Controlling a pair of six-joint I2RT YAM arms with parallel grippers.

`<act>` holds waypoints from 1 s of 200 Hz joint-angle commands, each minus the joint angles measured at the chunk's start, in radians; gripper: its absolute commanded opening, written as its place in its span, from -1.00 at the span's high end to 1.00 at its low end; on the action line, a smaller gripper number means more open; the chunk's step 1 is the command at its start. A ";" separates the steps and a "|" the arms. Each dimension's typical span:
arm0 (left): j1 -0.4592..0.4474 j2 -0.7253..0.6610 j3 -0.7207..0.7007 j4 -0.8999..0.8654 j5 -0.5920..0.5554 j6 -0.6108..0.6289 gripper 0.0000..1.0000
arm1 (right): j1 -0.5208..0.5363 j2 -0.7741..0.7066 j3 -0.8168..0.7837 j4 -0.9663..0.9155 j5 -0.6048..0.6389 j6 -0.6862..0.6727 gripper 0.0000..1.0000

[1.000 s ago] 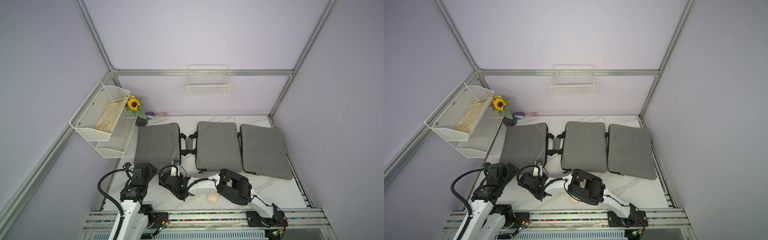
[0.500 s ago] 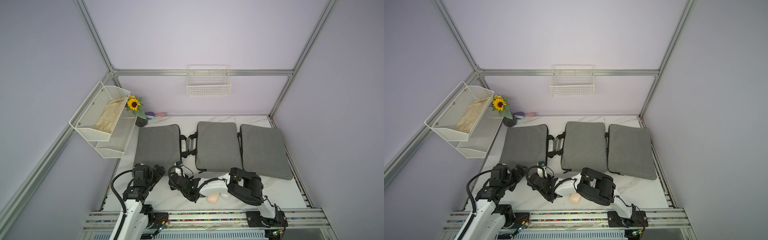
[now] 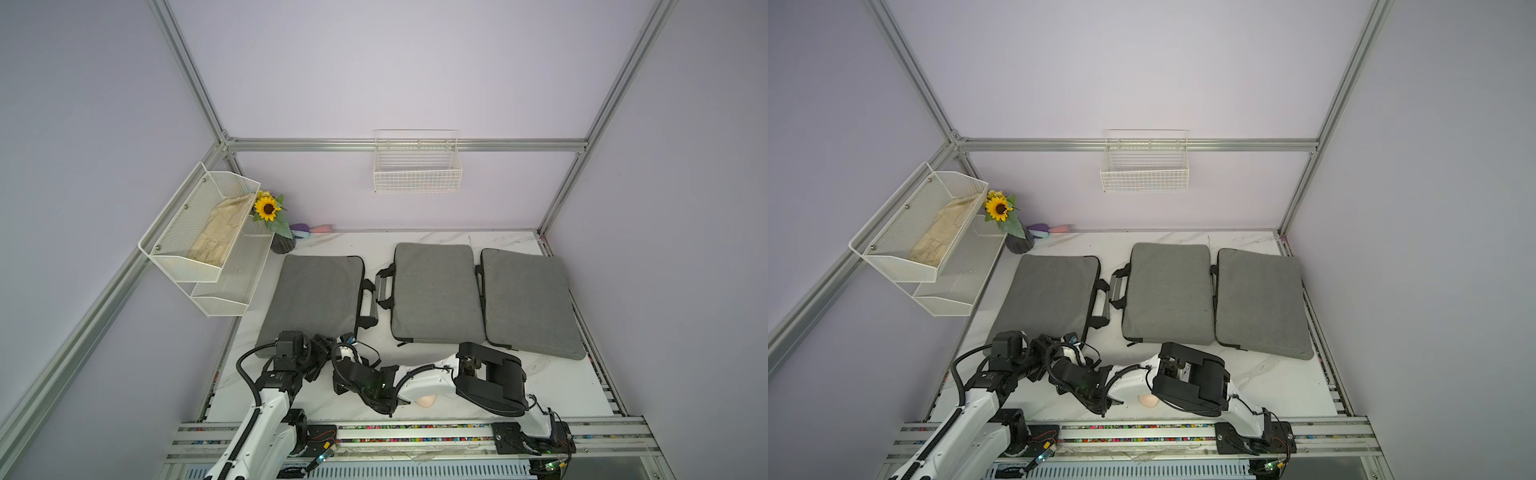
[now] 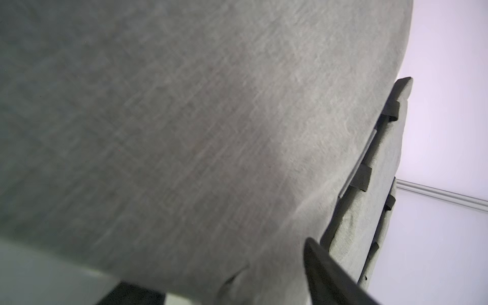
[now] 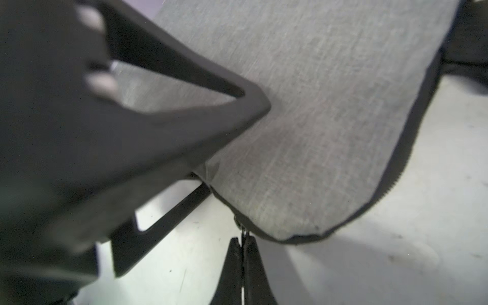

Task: Put the mouse into the laptop bag
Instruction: Zip the zipper on the zippered laptop bag.

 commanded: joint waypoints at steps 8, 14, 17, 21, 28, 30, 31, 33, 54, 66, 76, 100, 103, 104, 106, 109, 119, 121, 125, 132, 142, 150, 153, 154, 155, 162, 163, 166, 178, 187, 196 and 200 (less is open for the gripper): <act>0.002 0.000 -0.023 0.018 -0.048 0.019 0.55 | 0.022 -0.052 -0.028 0.081 -0.044 -0.037 1.00; 0.002 -0.001 -0.016 -0.005 -0.072 0.027 0.69 | 0.022 -0.056 -0.038 0.079 -0.039 -0.037 1.00; 0.002 -0.002 -0.012 -0.018 -0.085 0.031 0.76 | 0.022 -0.059 -0.042 0.077 -0.035 -0.035 1.00; 0.002 -0.004 -0.004 -0.039 -0.104 0.037 0.84 | 0.022 -0.063 -0.048 0.072 -0.029 -0.034 1.00; 0.002 -0.007 0.008 -0.081 -0.140 0.040 0.94 | 0.022 -0.070 -0.058 0.060 -0.015 -0.032 1.00; 0.002 -0.009 0.012 -0.092 -0.150 0.040 0.97 | 0.022 -0.073 -0.062 0.056 -0.010 -0.031 1.00; 0.002 -0.010 0.014 -0.097 -0.156 0.041 0.98 | 0.022 -0.073 -0.062 0.056 -0.010 -0.031 1.00; 0.002 -0.012 0.017 -0.105 -0.165 0.044 1.00 | 0.022 -0.077 -0.067 0.050 -0.004 -0.029 1.00; 0.003 -0.031 0.026 -0.146 -0.238 0.078 1.00 | 0.023 -0.110 -0.116 0.035 0.025 -0.019 1.00; 0.004 -0.043 0.030 -0.158 -0.254 0.087 1.00 | 0.022 -0.123 -0.134 0.020 0.046 -0.020 1.00; 0.004 -0.051 0.034 -0.160 -0.261 0.097 1.00 | 0.022 -0.132 -0.143 0.007 0.061 -0.024 1.00; 0.006 -0.063 0.078 -0.232 -0.329 0.116 1.00 | 0.022 -0.145 -0.156 -0.019 0.092 -0.022 1.00; 0.007 -0.065 0.085 -0.240 -0.338 0.121 1.00 | 0.022 -0.149 -0.158 -0.021 0.096 -0.023 1.00; 0.007 -0.066 0.086 -0.242 -0.341 0.122 1.00 | 0.022 -0.151 -0.159 -0.022 0.097 -0.023 1.00; 0.007 -0.068 0.090 -0.246 -0.345 0.124 1.00 | 0.021 -0.153 -0.162 -0.023 0.099 -0.023 1.00; 0.008 -0.070 0.094 -0.251 -0.353 0.128 1.00 | 0.020 -0.153 -0.165 -0.024 0.104 -0.023 1.00; 0.008 -0.074 0.103 -0.250 -0.363 0.143 1.00 | 0.018 -0.163 -0.175 -0.026 0.110 -0.021 1.00; 0.010 -0.075 0.105 -0.248 -0.364 0.147 1.00 | 0.018 -0.165 -0.177 -0.026 0.112 -0.021 1.00; 0.011 -0.073 0.106 -0.242 -0.365 0.154 1.00 | 0.015 -0.169 -0.183 -0.028 0.113 -0.020 1.00; 0.013 -0.067 0.112 -0.235 -0.367 0.162 1.00 | 0.012 -0.171 -0.185 -0.032 0.110 -0.018 1.00; 0.018 -0.049 0.123 -0.233 -0.373 0.168 1.00 | 0.010 -0.174 -0.188 -0.032 0.099 -0.017 1.00; 0.022 -0.026 0.132 -0.221 -0.371 0.176 1.00 | 0.010 -0.173 -0.183 -0.029 0.094 -0.033 1.00; 0.023 -0.017 0.137 -0.216 -0.369 0.179 1.00 | 0.011 -0.172 -0.179 -0.026 0.086 -0.041 1.00; 0.024 -0.014 0.139 -0.214 -0.368 0.181 1.00 | 0.012 -0.170 -0.179 -0.025 0.081 -0.042 1.00; 0.025 -0.012 0.140 -0.212 -0.367 0.182 1.00 | 0.012 -0.170 -0.178 -0.025 0.079 -0.044 1.00; 0.028 0.013 0.154 -0.204 -0.364 0.190 1.00 | 0.017 -0.161 -0.172 -0.013 0.049 -0.056 1.00; 0.029 0.015 0.156 -0.203 -0.364 0.191 1.00 | 0.019 -0.160 -0.172 -0.011 0.046 -0.059 1.00; 0.031 0.028 0.161 -0.198 -0.361 0.194 1.00 | 0.021 -0.157 -0.171 -0.004 0.033 -0.064 1.00; 0.038 0.071 0.189 -0.182 -0.354 0.208 1.00 | 0.039 -0.137 -0.160 0.022 -0.005 -0.084 1.00; 0.042 0.100 0.210 -0.176 -0.354 0.216 1.00 | 0.053 -0.120 -0.147 0.031 -0.023 -0.091 1.00; 0.049 0.130 0.233 -0.179 -0.364 0.217 1.00 | 0.068 -0.098 -0.127 0.036 -0.038 -0.094 1.00; 0.052 0.142 0.245 -0.184 -0.371 0.216 1.00 | 0.075 -0.087 -0.118 0.042 -0.049 -0.099 1.00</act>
